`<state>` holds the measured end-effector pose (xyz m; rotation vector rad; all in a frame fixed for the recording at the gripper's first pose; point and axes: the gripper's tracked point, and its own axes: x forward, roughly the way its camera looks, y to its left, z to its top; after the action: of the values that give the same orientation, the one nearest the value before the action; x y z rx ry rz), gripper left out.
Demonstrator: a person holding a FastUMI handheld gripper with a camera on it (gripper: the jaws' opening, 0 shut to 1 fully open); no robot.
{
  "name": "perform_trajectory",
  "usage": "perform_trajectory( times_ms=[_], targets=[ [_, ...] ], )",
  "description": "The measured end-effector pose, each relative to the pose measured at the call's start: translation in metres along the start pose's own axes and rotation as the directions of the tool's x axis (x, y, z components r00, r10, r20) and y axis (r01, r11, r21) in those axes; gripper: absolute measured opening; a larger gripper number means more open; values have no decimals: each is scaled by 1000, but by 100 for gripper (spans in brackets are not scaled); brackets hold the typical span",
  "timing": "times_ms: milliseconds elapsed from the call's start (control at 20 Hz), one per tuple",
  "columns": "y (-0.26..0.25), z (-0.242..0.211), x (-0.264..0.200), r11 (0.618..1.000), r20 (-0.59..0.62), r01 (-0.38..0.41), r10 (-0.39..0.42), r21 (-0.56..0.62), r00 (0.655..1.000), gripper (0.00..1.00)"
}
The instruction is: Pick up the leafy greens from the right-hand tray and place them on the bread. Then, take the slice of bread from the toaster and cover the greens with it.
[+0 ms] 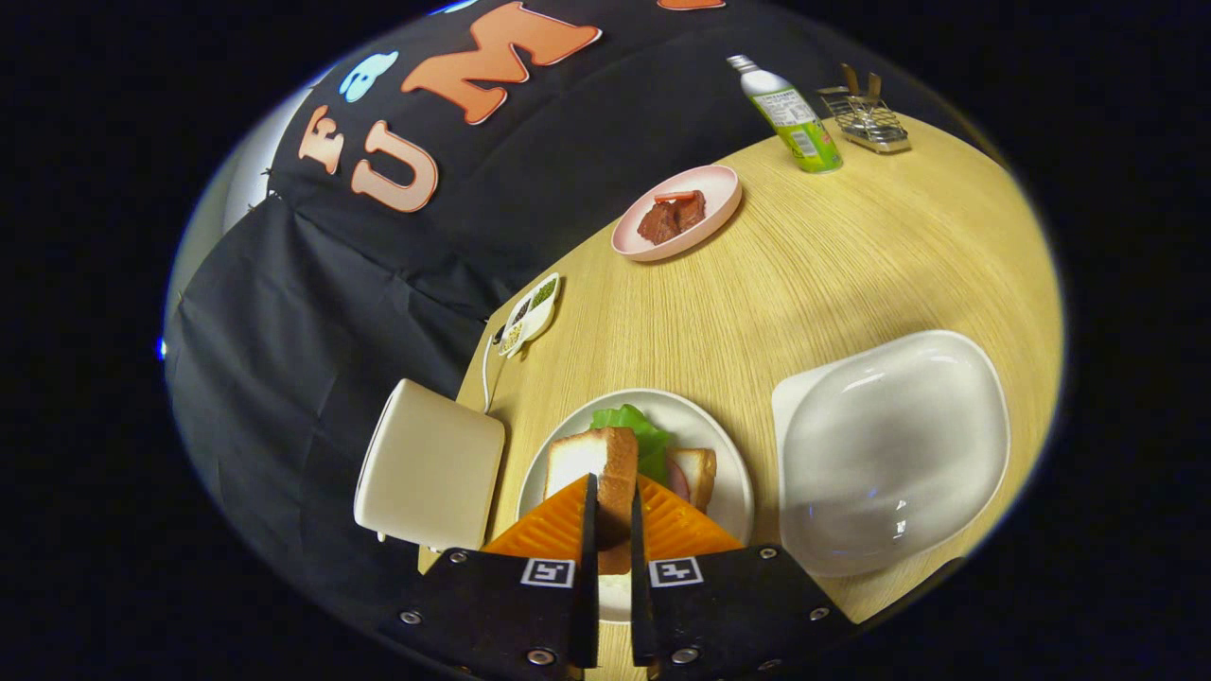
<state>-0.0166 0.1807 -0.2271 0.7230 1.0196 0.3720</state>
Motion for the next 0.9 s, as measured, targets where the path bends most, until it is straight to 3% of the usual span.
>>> perform_trajectory(
  times_ms=[200,450,600,900],
  targets=[
    [-12,6,-3,991,58,86,-81,-103,995,27],
    [-21,27,-18,939,200,222,-172,-263,965,46],
    [-17,51,-43,910,331,274,-166,-312,929,58],
    [18,93,-92,879,549,314,-74,-358,833,70]
  ],
)
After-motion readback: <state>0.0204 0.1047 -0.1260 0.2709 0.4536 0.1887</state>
